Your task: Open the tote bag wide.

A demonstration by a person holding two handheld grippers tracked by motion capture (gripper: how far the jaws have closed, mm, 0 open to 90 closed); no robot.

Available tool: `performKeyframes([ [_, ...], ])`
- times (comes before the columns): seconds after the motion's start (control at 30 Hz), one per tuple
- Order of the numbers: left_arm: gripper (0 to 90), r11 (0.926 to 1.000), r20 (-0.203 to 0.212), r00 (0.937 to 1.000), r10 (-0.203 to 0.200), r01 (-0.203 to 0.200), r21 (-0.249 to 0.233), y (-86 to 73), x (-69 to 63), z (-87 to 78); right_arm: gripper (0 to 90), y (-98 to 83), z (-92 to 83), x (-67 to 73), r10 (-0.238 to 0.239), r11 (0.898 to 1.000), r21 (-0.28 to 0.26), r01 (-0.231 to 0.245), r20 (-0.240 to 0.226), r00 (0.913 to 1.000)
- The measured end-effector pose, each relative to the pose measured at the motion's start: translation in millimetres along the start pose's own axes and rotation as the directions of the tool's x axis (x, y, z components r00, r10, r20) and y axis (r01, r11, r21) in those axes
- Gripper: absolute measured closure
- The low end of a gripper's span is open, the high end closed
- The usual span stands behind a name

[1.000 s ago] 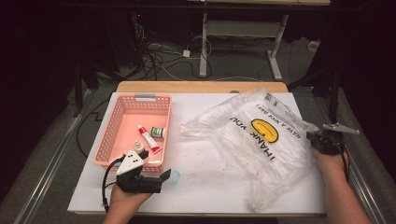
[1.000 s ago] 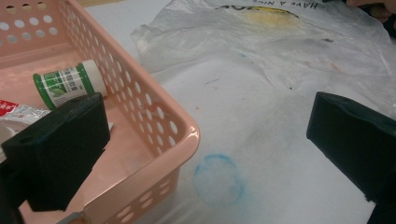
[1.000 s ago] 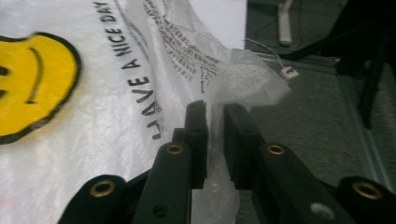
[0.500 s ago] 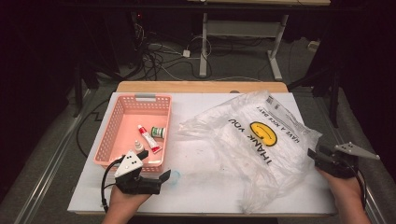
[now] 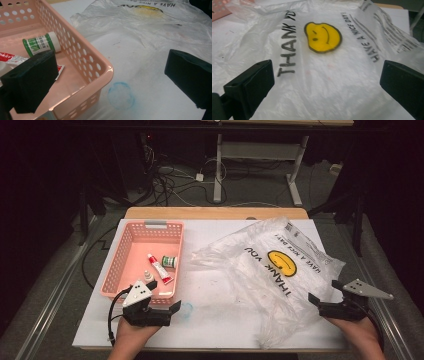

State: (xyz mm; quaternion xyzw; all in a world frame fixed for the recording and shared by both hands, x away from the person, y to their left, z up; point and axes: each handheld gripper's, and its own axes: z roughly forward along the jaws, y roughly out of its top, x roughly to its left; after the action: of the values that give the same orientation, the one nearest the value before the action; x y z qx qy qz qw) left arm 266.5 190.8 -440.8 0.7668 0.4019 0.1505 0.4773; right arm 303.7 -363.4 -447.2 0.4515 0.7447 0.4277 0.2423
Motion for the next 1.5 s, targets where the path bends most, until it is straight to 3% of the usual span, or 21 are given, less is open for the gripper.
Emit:
performKeyframes([
  [0.3,0.0,1.0,-0.003,0.9999,0.01,-0.01,0.001,-1.7,1.3,1.3,0.0,30.1,23.1,27.9,-0.062,0.998,-0.004,0.062,-0.049,0.9969],
  [0.4,0.0,0.9999,-0.002,0.9999,0.015,-0.015,0.0,-2.5,1.5,1.4,1.7,41.0,37.2,38.5,-0.065,0.998,-0.018,0.064,-0.073,0.9952],
  [0.57,0.0,0.9999,-0.005,0.9999,0.013,-0.013,0.0,-3.0,2.6,0.6,1.7,47.6,52.3,55.0,-0.088,0.996,-0.001,0.089,-0.108,0.9902],
  [0.7,0.0,1.0,-0.005,0.9999,0.009,-0.009,-0.003,-2.7,3.2,0.6,3.1,54.8,58.6,60.4,-0.092,0.996,-0.003,0.093,-0.122,0.9883],
  [0.87,0.0,0.9999,0.002,0.9999,0.017,-0.017,-0.001,-2.0,1.6,0.5,9.1,64.5,72.2,62.7,-0.08,0.997,-0.003,0.081,-0.128,0.9885],
  [0.9,0.0,0.9998,0.005,0.9998,0.018,-0.018,-0.003,-1.9,1.3,0.4,11.8,63.8,73.0,64.6,-0.072,0.997,-0.005,0.072,-0.144,0.987],
  [0.97,0.0,0.9998,0.007,0.9997,0.022,-0.022,-0.001,-1.7,1.2,0.9,17.0,63.5,74.3,71.5,-0.095,0.995,0.006,0.097,-0.166,0.9815],
  [1.07,0.0,0.9997,0.009,0.9997,0.024,-0.024,0.002,-1.4,1.2,2.7,31.3,65.0,72.4,80.2,-0.109,0.994,0.003,0.112,-0.192,0.9753],
  [1.1,0.0,0.9997,0.009,0.9997,0.025,-0.025,0.003,-1.3,0.9,3.1,36.3,63.7,73.9,86.4,-0.129,0.99,0.022,0.137,-0.212,0.9687],
  [1.23,0.0,0.9995,0.011,0.9995,0.031,-0.031,0.004,-1.2,-1.7,3.5,43.1,57.2,80.5,92.7,-0.161,0.98,0.075,0.183,-0.236,0.9584],
  [1.27,0.0,0.9995,0.011,0.9994,0.032,-0.032,0.004,-1.3,-2.3,3.5,44.7,52.2,85.1,94.9,-0.189,0.968,0.118,0.222,-0.244,0.9512],
  [1.5,0.0,0.9994,0.008,0.9994,0.035,-0.035,0.003,-0.9,-2.5,4.1,46.1,36.5,92.6,94.4,-0.194,0.949,0.195,0.249,-0.266,0.9443],
])
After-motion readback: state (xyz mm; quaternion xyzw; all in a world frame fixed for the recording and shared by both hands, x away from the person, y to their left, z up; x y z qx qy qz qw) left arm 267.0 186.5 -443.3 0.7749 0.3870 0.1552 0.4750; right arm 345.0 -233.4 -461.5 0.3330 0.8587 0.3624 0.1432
